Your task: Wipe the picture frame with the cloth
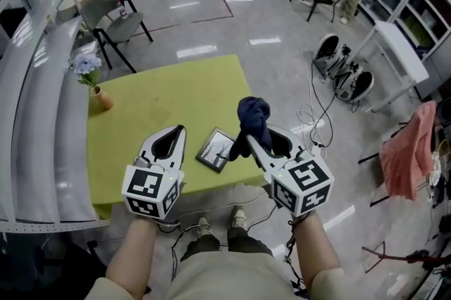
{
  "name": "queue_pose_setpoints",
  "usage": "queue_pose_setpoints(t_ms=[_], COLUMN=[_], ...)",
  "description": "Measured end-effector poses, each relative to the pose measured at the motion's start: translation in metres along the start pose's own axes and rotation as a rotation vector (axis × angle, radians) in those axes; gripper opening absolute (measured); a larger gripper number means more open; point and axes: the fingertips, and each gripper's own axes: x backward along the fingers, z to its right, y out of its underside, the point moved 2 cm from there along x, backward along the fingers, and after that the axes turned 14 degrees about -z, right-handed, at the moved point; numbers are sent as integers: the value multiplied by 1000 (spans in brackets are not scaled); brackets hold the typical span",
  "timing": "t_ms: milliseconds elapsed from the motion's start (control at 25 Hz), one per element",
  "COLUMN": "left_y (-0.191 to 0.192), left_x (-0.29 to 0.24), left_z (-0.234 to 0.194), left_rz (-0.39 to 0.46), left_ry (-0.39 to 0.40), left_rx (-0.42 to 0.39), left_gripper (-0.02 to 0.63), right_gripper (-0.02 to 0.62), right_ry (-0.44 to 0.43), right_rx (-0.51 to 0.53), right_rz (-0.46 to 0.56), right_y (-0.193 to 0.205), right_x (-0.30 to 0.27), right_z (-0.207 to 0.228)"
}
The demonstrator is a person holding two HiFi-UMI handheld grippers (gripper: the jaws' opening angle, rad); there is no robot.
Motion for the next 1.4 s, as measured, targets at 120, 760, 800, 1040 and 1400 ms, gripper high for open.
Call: queue_pose_setpoints(t_ms=[120,760,800,1040,1400], left_y=[-26,-49,-44,-19,-13], left_x=[29,99,99,97,89], left_z=[7,54,56,58,60], left_rz=[60,144,137,95,82], left_ry=[-22,-27,-23,-12,-3], left_rx=[-48,-190,-186,-148,-141], left_gripper=[8,8,8,8,8], right_gripper=[114,114,114,114,112], right_ry=[29,38,32,32,33], right_rx=[0,-8,-12,-5,1], right_rz=[74,222,212,141,126], right_y=[-17,-21,-14,13,12], right_x=[29,100,99,94,87], right_z=[-3,-34,-36,-40,-35])
